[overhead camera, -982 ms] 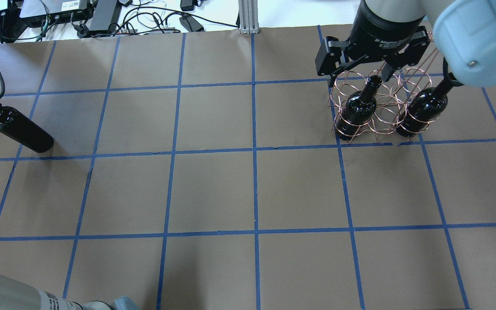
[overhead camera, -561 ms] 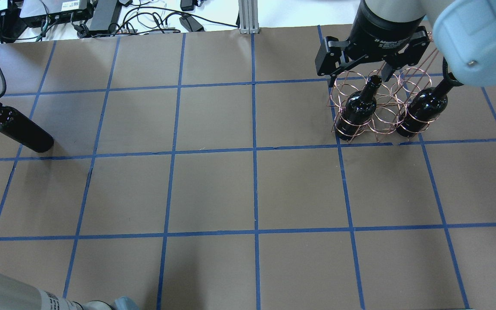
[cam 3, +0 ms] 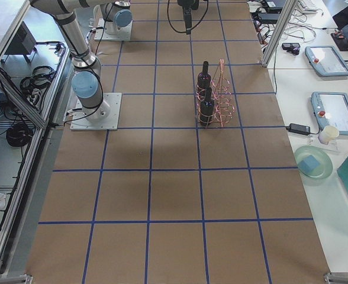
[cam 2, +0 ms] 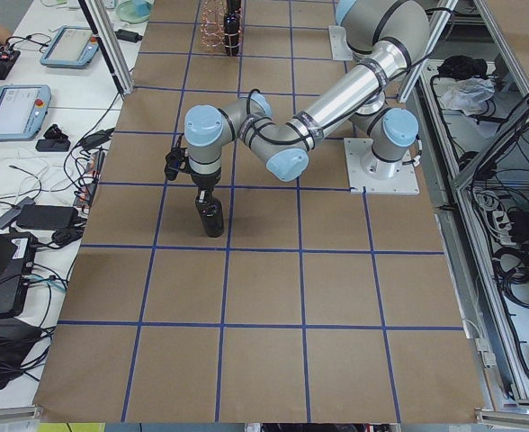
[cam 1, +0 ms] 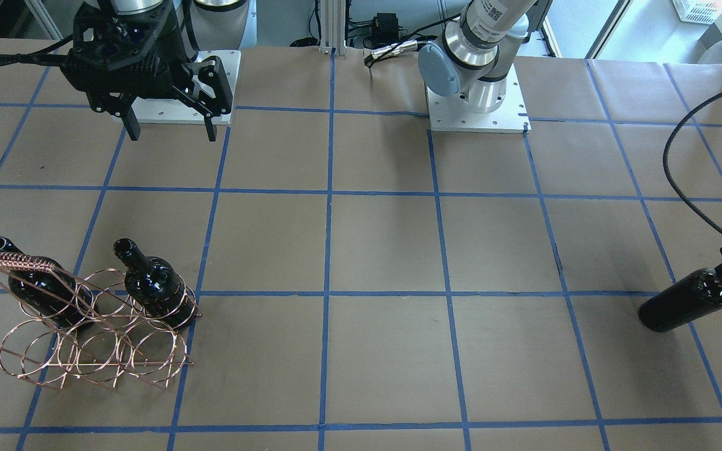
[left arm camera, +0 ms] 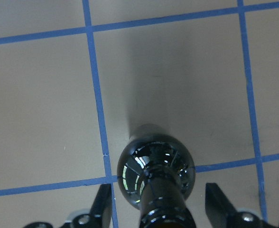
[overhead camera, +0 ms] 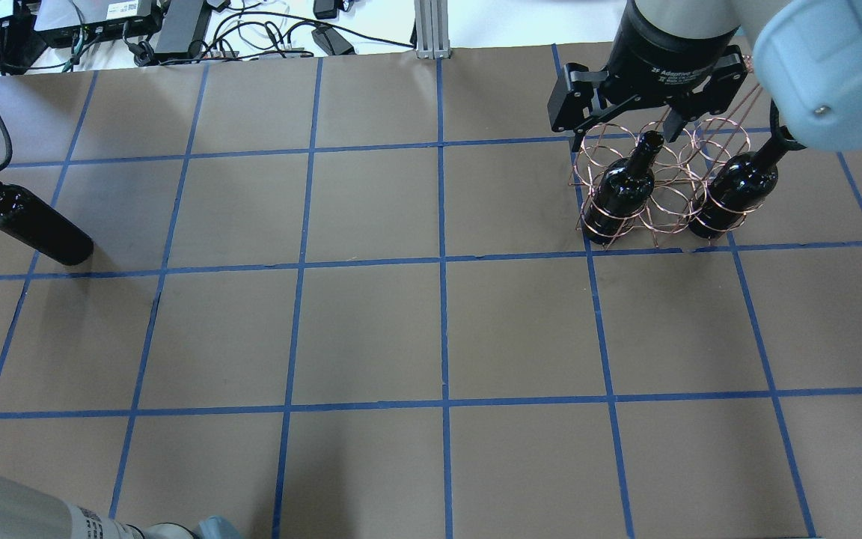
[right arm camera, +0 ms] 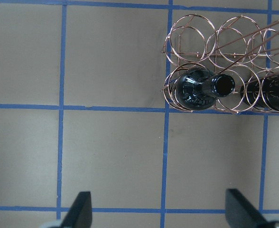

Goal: Place wine into wine basket
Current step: 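Close the left gripper on the dark bottle's neck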

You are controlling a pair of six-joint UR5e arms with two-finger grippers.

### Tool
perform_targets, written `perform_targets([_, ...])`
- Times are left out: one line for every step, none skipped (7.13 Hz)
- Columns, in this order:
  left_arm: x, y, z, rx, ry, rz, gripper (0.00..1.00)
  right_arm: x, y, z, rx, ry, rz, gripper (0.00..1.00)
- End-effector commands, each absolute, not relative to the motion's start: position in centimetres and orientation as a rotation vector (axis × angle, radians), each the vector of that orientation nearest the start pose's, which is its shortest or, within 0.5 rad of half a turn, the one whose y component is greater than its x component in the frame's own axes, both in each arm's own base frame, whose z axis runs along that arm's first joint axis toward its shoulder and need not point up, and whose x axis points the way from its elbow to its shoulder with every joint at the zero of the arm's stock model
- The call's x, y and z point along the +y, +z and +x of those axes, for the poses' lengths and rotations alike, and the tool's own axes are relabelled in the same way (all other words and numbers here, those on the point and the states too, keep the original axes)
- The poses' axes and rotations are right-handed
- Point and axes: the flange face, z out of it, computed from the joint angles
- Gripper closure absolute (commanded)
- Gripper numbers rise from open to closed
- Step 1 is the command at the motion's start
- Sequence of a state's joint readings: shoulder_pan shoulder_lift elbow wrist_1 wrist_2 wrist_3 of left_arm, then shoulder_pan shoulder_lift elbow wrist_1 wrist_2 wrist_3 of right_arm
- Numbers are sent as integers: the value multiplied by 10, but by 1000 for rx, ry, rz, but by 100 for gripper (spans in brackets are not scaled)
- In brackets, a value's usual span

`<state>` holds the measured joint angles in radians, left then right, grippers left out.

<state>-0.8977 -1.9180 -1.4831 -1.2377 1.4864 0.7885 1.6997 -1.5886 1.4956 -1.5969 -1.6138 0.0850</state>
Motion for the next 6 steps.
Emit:
perform_targets([-582,369,282,3146,-173,188,44,-473,537,191,3165,-196,-64,0])
perform_targets([-582,369,282,3147,-172,188,52,-475,535,192,3164,-188,-67,0])
perform_targets([-581,370,281,3146,-173,186,62,-472,538,191,3165,-196,-66,0])
perform_targets([-581,373,281,3143,-179,186,74,-474,536,192,3165,-191,-64,0])
perform_targets([-579,378,279,3137,-184,186,87,-471,538,191,3166,-196,-64,0])
perform_targets([-579,384,273,3129,-184,195,96,-471,539,191,3167,-194,-64,0])
